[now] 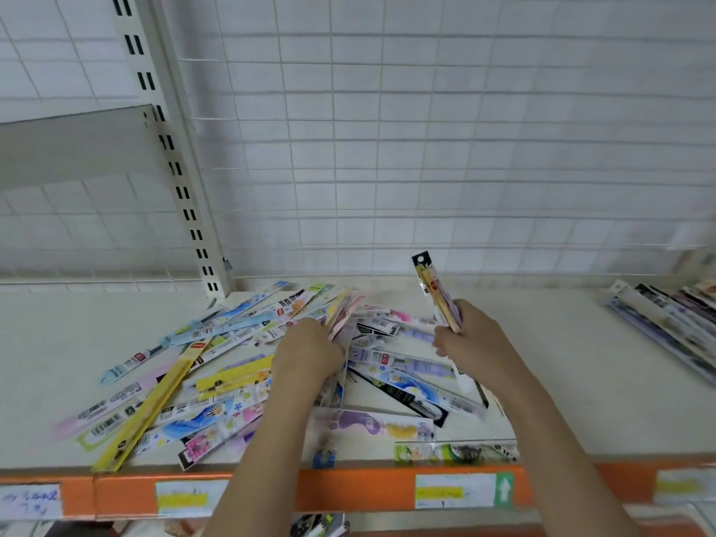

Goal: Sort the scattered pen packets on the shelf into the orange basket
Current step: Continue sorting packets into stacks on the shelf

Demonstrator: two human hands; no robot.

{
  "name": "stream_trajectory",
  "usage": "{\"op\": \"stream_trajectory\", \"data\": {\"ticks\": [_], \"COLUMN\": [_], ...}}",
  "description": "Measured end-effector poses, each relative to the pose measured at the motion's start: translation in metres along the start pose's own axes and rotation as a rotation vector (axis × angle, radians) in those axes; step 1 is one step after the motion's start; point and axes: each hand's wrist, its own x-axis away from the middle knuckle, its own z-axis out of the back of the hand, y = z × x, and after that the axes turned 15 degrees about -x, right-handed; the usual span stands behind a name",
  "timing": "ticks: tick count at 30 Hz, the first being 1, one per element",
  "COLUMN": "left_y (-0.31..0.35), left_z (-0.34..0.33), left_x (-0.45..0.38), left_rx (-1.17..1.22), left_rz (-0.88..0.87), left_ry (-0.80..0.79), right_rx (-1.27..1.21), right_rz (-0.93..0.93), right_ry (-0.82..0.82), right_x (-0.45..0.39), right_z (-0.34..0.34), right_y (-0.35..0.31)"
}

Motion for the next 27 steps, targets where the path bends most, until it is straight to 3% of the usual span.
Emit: {"op": "stream_trajectory", "data": {"ticks": [5, 8, 14, 18, 22, 27], "left_y": [-0.005, -0.013, -0.044, -0.064, -0.080, -0.085], "left_z": [0.012, 0.029, 0.058, 0.059, 0.055, 0.054], "left_x": [-0.005, 0.002, 0.024, 0.038, 0.045, 0.047], "left_rx": [0.192, 0.383, 0.475, 0.677, 0.598, 0.536], "left_rz": [0.034, 0.012, 0.001, 0.080, 0.110, 0.141], "left_ry": [0.082, 0.171, 0.321, 0.259, 0.261, 0.293], "right_rx": [0.009, 0.144, 0.283, 0.437, 0.496, 0.365], "right_rz": [0.062, 0.144, 0.110, 0.074, 0.123, 0.214], "right_ry": [-0.069, -0.133, -0.481, -0.706, -0.687, -0.469], "right_x": [0.006, 0.009, 0.018, 0.028, 0.027, 0.016], "right_z": [0.000, -0.005, -0.037, -0.056, -0.061, -0.044], "right_y": [0.002, 0.001, -0.004, -0.014, -0.023, -0.033]}}
